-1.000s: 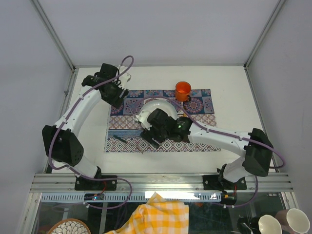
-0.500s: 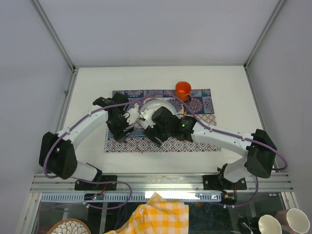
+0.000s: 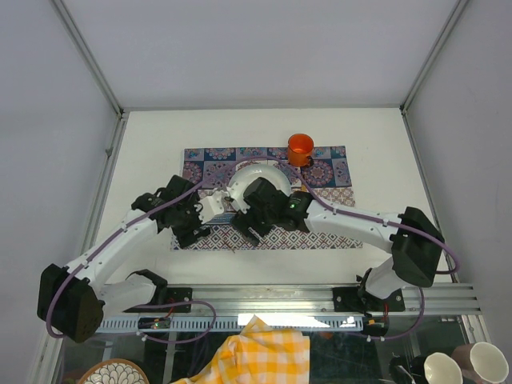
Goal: Set the dinner table for one person
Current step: Move the fork onto the napkin.
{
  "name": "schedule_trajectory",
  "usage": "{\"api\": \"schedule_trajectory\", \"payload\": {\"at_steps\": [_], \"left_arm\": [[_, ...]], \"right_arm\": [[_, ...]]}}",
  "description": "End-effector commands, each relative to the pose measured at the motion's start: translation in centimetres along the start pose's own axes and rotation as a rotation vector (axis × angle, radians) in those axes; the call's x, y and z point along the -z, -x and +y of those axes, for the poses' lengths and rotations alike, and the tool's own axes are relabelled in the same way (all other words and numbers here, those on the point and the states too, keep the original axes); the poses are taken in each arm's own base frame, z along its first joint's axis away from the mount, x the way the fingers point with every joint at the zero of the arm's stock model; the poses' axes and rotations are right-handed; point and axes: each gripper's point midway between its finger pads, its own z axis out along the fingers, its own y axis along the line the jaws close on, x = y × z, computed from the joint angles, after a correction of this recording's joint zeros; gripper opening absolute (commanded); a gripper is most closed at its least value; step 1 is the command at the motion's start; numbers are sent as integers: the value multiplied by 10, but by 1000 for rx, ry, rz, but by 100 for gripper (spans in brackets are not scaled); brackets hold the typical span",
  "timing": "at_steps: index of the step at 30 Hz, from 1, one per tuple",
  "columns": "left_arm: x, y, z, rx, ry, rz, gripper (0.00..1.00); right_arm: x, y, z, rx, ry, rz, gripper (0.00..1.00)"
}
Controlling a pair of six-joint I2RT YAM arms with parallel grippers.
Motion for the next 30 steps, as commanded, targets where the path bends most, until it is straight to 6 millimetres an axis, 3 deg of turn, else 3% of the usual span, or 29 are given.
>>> {"api": "schedule_trajectory", "payload": {"at_steps": [1,6,11,15,21,24,27,30], "left_arm": [[-11,28,31,-164,119,-86,80],[-24,41,40,-212,115,-100,75],[-34,46,29,-231,69,-134,74],[-30,51,18,-219,46,-195,74],[-27,49,18,-163,110,-249,57],[-29,46,14,-170,108,-260,58],[-31,45,13,-169,108,-262,69],[-36,42,9,-193,95,-245,71]], "right_arm": [[1,28,3,-40,24,-98,79],[3,25,-1,-52,18,-100,79],[6,21,-7,-67,7,-106,79],[8,20,-11,-79,8,-110,79],[7,19,-10,-92,17,-111,79],[6,18,-9,-95,25,-107,79],[6,18,-9,-97,26,-106,79],[6,17,-9,-98,28,-104,79]]}}
